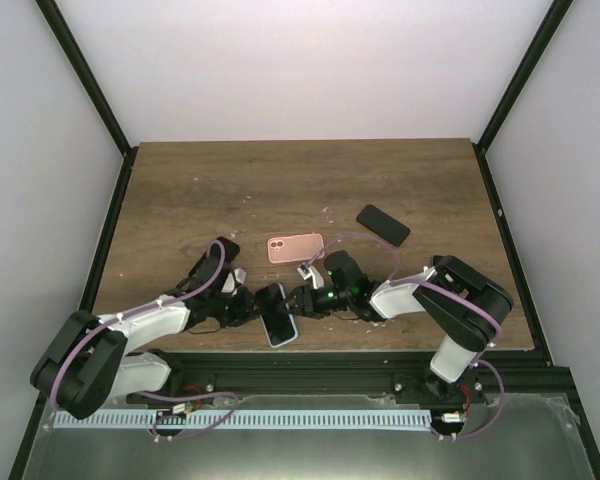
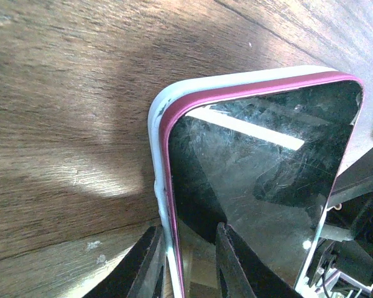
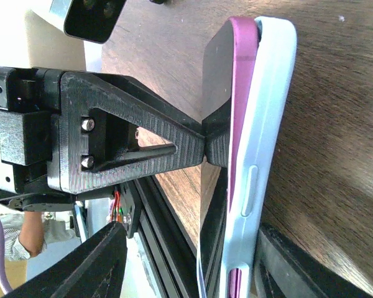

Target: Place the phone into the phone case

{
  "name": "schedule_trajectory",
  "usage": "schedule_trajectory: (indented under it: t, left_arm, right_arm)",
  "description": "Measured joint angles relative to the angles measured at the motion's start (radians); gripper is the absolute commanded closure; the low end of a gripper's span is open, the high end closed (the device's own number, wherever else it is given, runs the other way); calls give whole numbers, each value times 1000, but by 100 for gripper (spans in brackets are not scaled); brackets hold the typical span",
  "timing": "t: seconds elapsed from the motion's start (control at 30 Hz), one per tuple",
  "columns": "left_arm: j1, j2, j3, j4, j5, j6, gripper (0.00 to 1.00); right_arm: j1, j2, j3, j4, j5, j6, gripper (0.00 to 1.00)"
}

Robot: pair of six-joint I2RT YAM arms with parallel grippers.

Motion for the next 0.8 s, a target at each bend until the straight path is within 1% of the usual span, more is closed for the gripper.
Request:
schedule_trajectory:
  t: [0.07, 0.13, 0.37, 0.43, 0.53, 0.63, 0.67, 0.73, 0.8]
  left_arm:
    - [0, -3, 0, -1, -1, -3, 76]
    - [0, -6, 0, -2, -2, -5, 75]
    - [0, -17, -1, -3, 3, -13, 72]
    - [0, -24, 0, -8, 4, -16, 68]
    - [6, -41, 14, -38, 10, -20, 56]
    - [28, -100, 49, -86, 27, -16, 38]
    - [38, -135, 68, -103, 35, -10, 31]
    - [60, -229, 126, -134, 45, -1, 21]
    - [72, -302, 172, -154, 51, 21, 16]
  right_arm:
    - [0, 0, 0, -3, 2, -7, 52]
    - [0, 0, 2, -17, 7, -18, 58]
    - [1, 0, 12, -87, 37, -90, 90]
    - [1, 0, 18, -101, 40, -105, 98]
    - [2, -8, 26, -115, 42, -130, 99]
    - [3, -60, 26, -137, 68, -159, 99]
    - [4, -94, 25, -153, 84, -171, 99]
    - [5, -173, 16, -167, 111, -196, 99]
    - [6, -269, 1, -174, 130, -224, 99]
